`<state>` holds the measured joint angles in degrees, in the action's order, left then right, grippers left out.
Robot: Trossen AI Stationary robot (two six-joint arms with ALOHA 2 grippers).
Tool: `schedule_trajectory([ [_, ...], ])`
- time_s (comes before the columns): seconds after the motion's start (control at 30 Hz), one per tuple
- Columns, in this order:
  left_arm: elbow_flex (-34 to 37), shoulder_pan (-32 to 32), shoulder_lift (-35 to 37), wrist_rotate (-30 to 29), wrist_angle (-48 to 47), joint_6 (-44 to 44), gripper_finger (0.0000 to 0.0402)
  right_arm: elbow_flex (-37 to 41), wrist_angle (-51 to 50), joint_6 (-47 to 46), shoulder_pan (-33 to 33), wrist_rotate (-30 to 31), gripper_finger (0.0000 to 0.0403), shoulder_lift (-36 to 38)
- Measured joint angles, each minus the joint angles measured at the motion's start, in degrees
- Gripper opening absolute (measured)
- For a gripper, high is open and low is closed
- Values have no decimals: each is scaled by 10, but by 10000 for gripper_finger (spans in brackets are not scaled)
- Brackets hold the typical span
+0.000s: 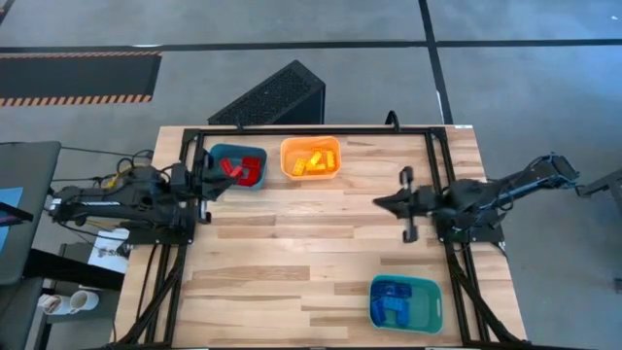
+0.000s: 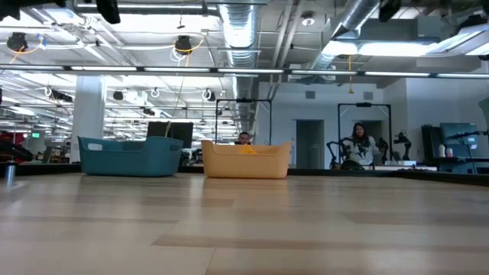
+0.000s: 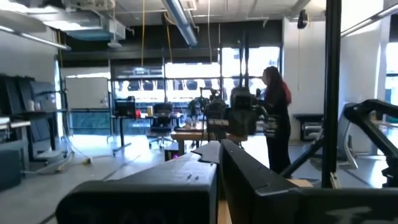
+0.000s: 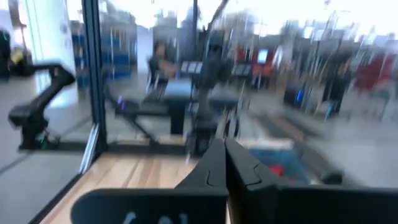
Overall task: Sort & place blocks by color
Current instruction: Return to Home Position
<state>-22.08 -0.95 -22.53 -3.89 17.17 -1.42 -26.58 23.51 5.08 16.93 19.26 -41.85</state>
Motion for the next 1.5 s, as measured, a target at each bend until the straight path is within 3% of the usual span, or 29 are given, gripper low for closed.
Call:
schedule_trajectory([
  [0.17,10,0,45,-10,-59,10,0,56,4,41,-15,-17,14,120],
  [0.4,8,0,100,-37,-113,10,0,44,-215,37,-36,-10,4,293],
  [0.57,4,0,149,-37,-142,-2,0,38,-305,31,-47,6,5,415],
  [1.0,118,0,178,-7,-71,17,0,102,-266,48,-55,-38,3,404],
  [1.5,189,0,178,22,-25,5,0,201,-231,34,-55,-64,3,417],
])
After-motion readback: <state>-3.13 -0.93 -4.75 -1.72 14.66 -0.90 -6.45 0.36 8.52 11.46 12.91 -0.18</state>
